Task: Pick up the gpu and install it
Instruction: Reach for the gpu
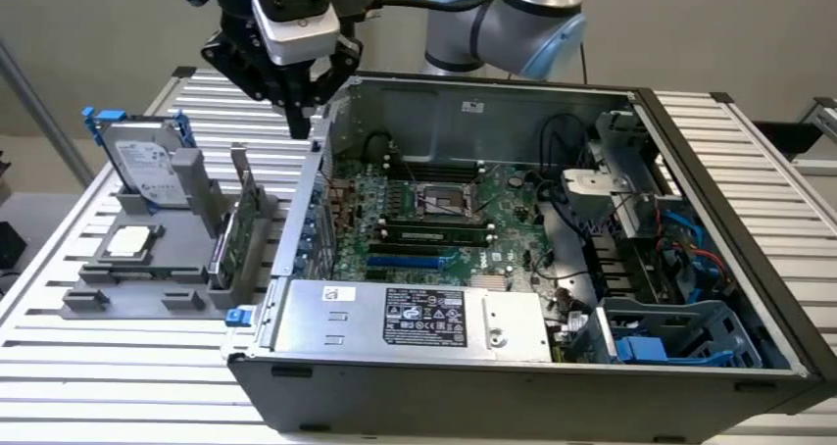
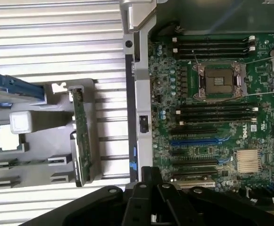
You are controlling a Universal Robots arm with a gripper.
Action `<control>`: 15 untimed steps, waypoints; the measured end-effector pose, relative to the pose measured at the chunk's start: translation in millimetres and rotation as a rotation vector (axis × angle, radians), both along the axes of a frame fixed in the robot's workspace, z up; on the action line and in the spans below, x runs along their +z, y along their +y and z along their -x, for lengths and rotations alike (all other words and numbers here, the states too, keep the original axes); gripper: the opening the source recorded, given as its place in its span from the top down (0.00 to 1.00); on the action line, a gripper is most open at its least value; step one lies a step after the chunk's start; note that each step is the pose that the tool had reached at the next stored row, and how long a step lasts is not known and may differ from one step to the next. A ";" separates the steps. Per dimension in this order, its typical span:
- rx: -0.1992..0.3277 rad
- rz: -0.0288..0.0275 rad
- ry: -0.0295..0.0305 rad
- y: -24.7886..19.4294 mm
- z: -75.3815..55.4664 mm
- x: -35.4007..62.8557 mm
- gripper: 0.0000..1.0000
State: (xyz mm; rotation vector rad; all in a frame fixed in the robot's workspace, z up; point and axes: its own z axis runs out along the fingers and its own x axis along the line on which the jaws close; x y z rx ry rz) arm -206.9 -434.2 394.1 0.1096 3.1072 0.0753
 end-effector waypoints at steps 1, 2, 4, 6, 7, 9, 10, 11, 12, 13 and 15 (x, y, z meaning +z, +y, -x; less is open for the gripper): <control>0.000 0.0001 -0.0002 -0.6 4.5 0.0 1.00; 0.000 0.0000 -0.0005 -1.1 9.2 -0.2 1.00; 0.000 0.0000 -0.0010 -1.6 18.2 -0.6 1.00; 0.000 0.0000 -0.0016 -1.7 27.5 -1.6 1.00; 0.000 0.0001 -0.0019 -1.7 31.8 -2.4 1.00; 0.000 0.0005 -0.0026 -1.7 40.9 -4.5 1.00; 0.000 0.0008 -0.0027 -1.7 45.5 -5.6 1.00; 0.000 0.0010 -0.0029 -1.7 50.0 -6.8 1.00; 0.000 0.0014 -0.0029 -1.7 54.5 -8.1 1.00; 0.000 0.0017 -0.0031 -1.7 59.0 -9.6 1.00; 0.000 0.0026 -0.0030 -1.7 68.3 -12.6 1.00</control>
